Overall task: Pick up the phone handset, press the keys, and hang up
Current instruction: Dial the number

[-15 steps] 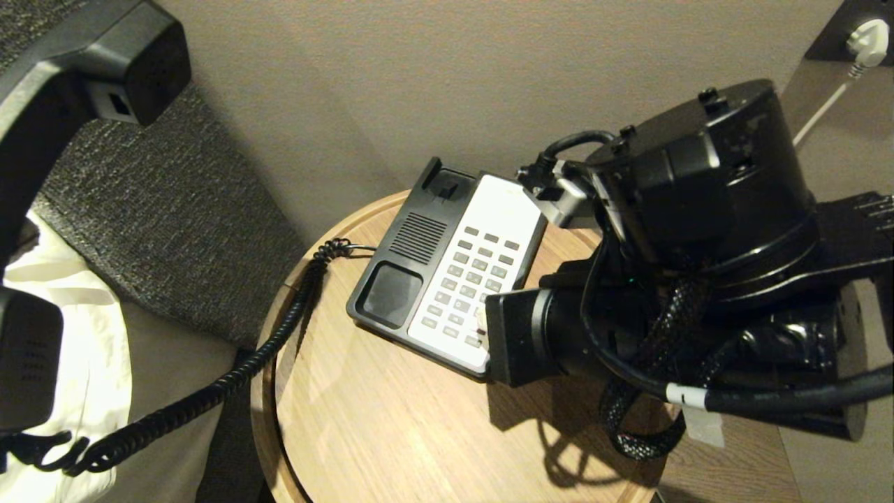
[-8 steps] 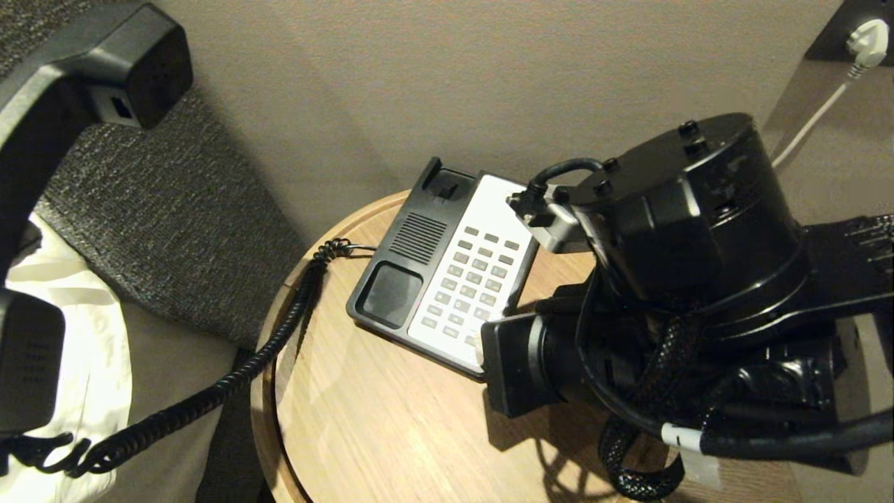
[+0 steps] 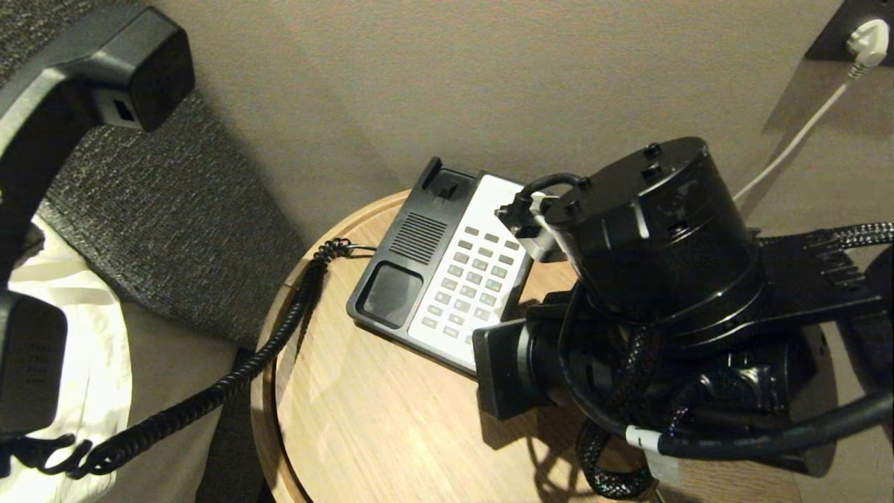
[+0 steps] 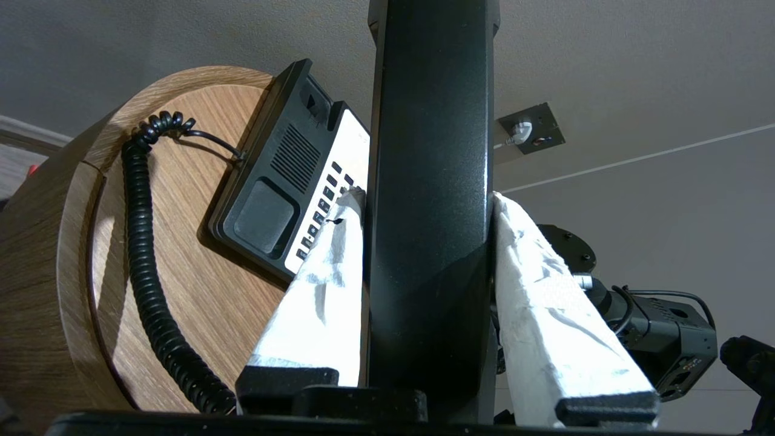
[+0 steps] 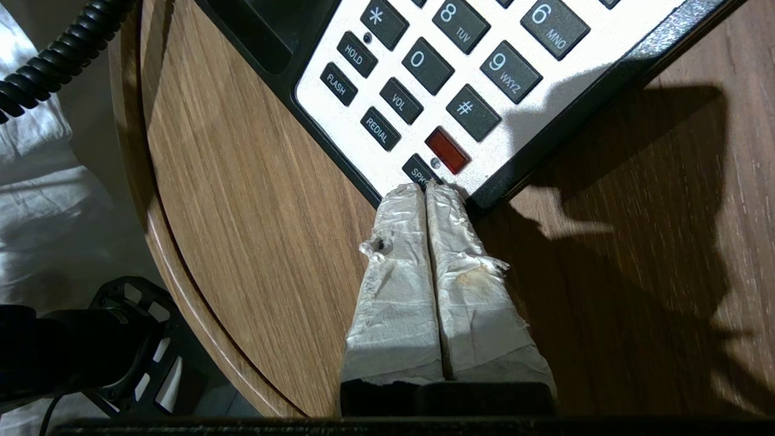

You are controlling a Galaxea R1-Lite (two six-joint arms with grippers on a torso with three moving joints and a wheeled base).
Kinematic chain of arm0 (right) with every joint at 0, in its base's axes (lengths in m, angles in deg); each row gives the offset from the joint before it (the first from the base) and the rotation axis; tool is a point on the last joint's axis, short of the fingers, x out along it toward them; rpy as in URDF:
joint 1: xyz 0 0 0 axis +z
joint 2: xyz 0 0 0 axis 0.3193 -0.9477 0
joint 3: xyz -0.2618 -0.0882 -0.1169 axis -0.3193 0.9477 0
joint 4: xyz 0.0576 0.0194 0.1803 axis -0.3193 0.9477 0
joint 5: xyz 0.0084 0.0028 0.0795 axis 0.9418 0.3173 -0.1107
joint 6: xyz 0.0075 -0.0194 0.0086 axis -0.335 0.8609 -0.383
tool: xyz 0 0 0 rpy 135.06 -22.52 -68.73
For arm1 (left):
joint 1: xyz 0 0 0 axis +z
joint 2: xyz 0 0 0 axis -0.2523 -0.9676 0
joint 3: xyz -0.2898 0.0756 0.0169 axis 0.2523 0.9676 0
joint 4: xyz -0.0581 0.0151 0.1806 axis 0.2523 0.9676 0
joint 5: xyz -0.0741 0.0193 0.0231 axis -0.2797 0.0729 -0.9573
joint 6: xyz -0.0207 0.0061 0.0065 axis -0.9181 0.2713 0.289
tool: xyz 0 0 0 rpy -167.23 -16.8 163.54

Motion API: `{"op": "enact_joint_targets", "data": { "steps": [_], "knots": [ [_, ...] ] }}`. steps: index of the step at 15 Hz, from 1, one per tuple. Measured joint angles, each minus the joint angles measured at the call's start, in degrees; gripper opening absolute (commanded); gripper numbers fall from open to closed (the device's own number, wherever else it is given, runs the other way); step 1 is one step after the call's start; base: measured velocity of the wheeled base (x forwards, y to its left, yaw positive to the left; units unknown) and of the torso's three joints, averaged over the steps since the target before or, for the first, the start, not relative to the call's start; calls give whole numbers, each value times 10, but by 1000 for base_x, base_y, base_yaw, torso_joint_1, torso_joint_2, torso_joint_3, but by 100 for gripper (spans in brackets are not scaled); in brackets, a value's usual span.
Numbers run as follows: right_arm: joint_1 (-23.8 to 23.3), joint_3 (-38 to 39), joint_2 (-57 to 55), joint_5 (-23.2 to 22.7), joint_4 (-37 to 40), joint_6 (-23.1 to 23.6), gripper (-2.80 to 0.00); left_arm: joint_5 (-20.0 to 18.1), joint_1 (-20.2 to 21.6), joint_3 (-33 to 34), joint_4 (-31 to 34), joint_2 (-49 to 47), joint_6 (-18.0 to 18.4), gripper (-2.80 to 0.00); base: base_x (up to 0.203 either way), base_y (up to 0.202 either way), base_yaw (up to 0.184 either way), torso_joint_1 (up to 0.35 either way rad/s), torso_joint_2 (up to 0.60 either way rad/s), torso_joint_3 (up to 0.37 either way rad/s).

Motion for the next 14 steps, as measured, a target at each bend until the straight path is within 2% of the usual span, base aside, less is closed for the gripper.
{"op": "enact_joint_targets", "data": {
  "steps": [14],
  "knots": [
    [-6,-5,-11,17,0,-2,-280,0,0,-1,0,0,0,-280,0,0,0,0,0,0]
  ]
}}
